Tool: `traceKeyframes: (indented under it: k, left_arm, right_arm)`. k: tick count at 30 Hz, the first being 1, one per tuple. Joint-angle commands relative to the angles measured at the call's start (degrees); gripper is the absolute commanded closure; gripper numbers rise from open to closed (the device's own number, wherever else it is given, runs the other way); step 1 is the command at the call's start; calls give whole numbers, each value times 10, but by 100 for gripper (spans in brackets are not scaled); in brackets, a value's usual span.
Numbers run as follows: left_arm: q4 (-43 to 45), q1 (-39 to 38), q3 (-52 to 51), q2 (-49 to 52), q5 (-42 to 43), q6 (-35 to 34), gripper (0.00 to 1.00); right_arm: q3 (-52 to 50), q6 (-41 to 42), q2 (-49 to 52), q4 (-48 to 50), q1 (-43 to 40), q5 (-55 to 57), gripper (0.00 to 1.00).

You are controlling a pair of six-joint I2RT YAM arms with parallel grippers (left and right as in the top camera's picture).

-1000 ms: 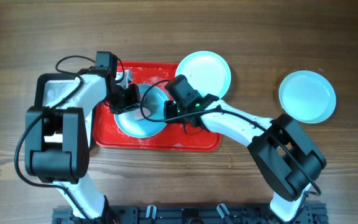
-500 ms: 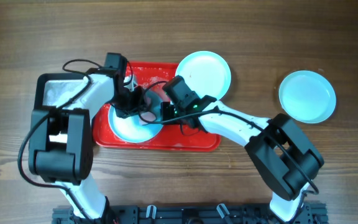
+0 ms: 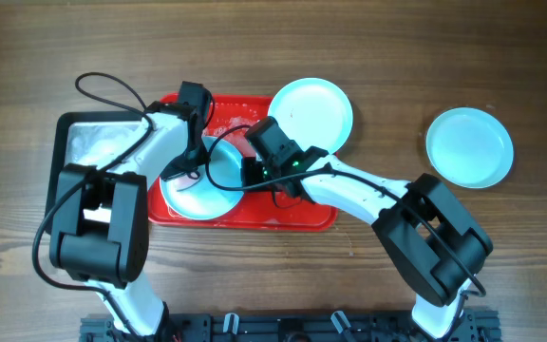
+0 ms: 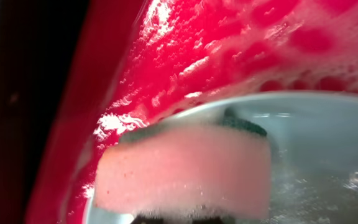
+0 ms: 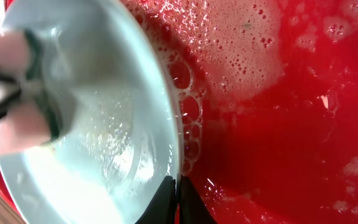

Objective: Clean dirty plates on tray and stack at the side
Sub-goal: 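Continue wiping the plate with the sponge in circular strokes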

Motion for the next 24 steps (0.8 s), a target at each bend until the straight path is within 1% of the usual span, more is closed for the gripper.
traceKeyframes:
  k: [1, 3, 5, 8, 10, 13, 14, 17, 21, 23, 24]
  left_arm:
    - [-72, 12, -46, 56, 76, 54, 96]
    - [-90, 13, -46, 56, 138, 85, 96]
    - [-105, 13, -46, 56, 211, 136, 96]
    - [-107, 13, -46, 56, 277, 179, 96]
    - [-87, 14, -46, 56, 320, 198, 96]
    - [-27, 14, -46, 56, 362, 198, 96]
    - [-9, 14, -46, 56, 370, 196, 96]
    - [71, 14, -46, 56, 379, 158, 96]
    - [173, 14, -46, 56, 378, 94, 96]
    - [237, 15, -46, 56, 378, 48, 96]
    - [251, 16, -46, 56, 375, 34, 96]
  right_arm:
    - [-6, -13, 16, -16, -5, 10, 96]
    - [-6, -13, 16, -17, -5, 10, 96]
    - [-6, -13, 16, -17, -5, 10, 96]
    - [-6, -13, 16, -17, -5, 10, 96]
    - [-6, -13, 16, -17, -5, 7, 96]
    - [-6, -13, 16, -18, -5, 7, 96]
    - [-6, -13, 16, -18, -5, 7, 96]
    - [-6, -13, 16, -19, -5, 7, 96]
    - [-6, -13, 16, -21, -5, 7, 96]
    - [-6, -13, 16, -21, -5, 8, 96]
    - [-6, -13, 16, -21, -5, 8, 96]
